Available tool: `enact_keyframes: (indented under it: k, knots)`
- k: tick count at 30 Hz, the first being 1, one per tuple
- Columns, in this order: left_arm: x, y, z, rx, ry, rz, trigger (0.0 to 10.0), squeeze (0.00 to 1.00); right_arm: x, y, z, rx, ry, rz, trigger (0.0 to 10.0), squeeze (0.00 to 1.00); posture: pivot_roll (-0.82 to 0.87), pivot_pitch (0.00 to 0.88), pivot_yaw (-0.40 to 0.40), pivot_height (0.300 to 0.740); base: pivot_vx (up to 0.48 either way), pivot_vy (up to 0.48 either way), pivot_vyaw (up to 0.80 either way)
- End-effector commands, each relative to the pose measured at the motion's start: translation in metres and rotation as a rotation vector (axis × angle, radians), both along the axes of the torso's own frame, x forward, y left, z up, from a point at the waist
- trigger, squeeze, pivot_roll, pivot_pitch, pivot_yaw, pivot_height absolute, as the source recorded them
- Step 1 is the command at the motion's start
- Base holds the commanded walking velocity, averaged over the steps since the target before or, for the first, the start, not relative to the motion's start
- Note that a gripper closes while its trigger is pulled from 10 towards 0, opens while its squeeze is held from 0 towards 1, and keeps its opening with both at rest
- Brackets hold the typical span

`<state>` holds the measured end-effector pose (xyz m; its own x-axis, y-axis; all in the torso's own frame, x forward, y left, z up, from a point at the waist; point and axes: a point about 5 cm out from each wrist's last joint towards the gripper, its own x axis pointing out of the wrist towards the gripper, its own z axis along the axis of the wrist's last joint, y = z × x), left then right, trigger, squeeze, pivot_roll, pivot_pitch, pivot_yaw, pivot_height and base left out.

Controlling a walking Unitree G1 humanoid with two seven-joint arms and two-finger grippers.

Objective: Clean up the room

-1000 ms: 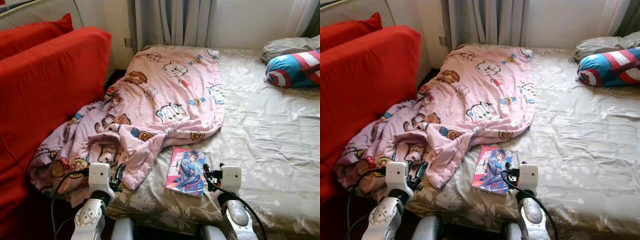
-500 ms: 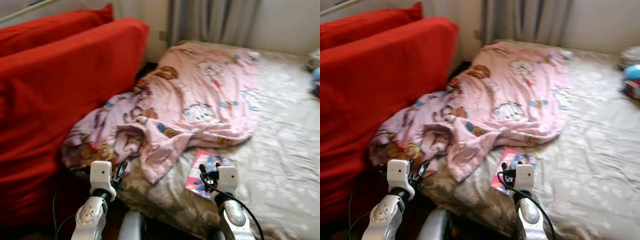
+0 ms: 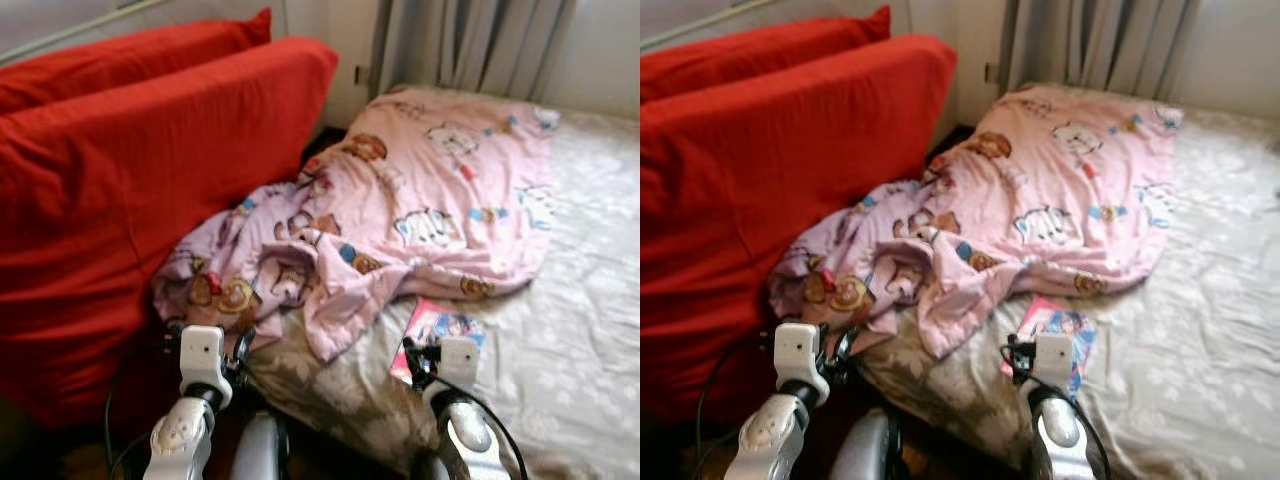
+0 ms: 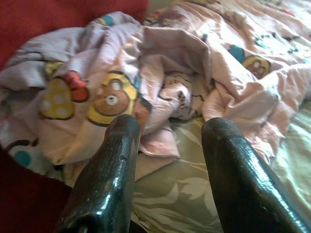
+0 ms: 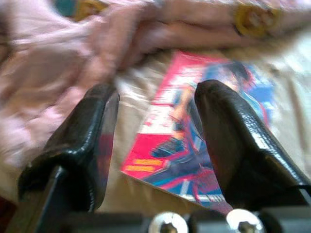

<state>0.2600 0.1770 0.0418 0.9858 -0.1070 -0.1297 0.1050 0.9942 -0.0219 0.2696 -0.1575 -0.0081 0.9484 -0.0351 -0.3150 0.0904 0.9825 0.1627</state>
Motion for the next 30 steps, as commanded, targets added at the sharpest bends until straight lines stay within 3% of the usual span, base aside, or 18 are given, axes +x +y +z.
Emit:
enact_keyframes:
  k: [1, 8, 14, 15, 16, 24, 25, 26, 27, 30]
  knots:
    - [0.002, 0.002, 0.007, 0.008, -0.021, -0.008, 10.0, 0.00, 0.000, -0.005, -0.003, 0.036, 0.039, -0.060, 10.0, 0.00, 0.03, 0.107, 0.038, 0.625, 0.000, 0.000, 0.00]
    - [0.001, 0.005, 0.010, 0.025, -0.019, -0.025, 10.0, 0.00, 0.005, -0.020, -0.007, 0.100, 0.125, -0.172, 10.0, 0.00, 0.04, 0.146, 0.059, 0.625, 0.000, 0.000, 0.00]
    - [-0.012, 0.012, 0.012, 0.041, -0.005, -0.024, 10.0, 0.00, 0.008, -0.029, -0.004, 0.096, 0.133, -0.204, 10.0, 0.00, 0.07, 0.212, 0.078, 0.625, 0.000, 0.000, 0.00]
    - [-0.014, 0.014, 0.011, 0.044, 0.000, -0.024, 10.0, 0.00, 0.010, -0.030, -0.003, 0.100, 0.126, -0.209, 10.0, 0.44, 0.07, 0.221, 0.081, 0.625, 0.000, 0.000, 0.00]
    - [-0.017, 0.016, 0.010, 0.052, 0.009, -0.024, 10.0, 0.00, 0.012, -0.031, 0.000, 0.106, 0.110, -0.215, 10.0, 1.00, 0.07, 0.230, 0.084, 0.625, 0.000, 0.000, 0.00]
    - [-0.021, 0.023, 0.012, 0.071, 0.022, -0.014, 10.0, 0.00, 0.013, -0.040, 0.003, 0.107, 0.083, -0.257, 10.0, 1.00, 0.09, 0.250, 0.096, 0.625, 0.000, 0.000, 0.00]
    - [-0.021, 0.024, 0.012, 0.073, 0.022, -0.014, 10.0, 0.00, 0.012, -0.042, 0.002, 0.108, 0.085, -0.263, 10.0, 0.89, 0.09, 0.250, 0.100, 0.625, 0.000, 0.000, 0.00]
    - [-0.021, 0.024, 0.013, 0.073, 0.022, -0.013, 10.0, 0.00, 0.011, -0.043, 0.001, 0.109, 0.086, -0.264, 10.0, 0.20, 0.09, 0.249, 0.100, 0.625, 0.000, 0.000, 0.00]
    - [-0.021, 0.025, 0.012, 0.075, 0.023, -0.014, 10.0, 0.00, 0.009, -0.043, 0.000, 0.112, 0.088, -0.264, 10.0, 0.00, 0.09, 0.248, 0.102, 0.625, 0.000, 0.000, 0.00]
    - [-0.023, 0.026, 0.014, 0.079, 0.032, -0.017, 10.0, 0.00, 0.007, -0.045, -0.001, 0.117, 0.089, -0.270, 10.0, 0.00, 0.09, 0.245, 0.107, 0.625, 0.000, 0.000, 0.00]
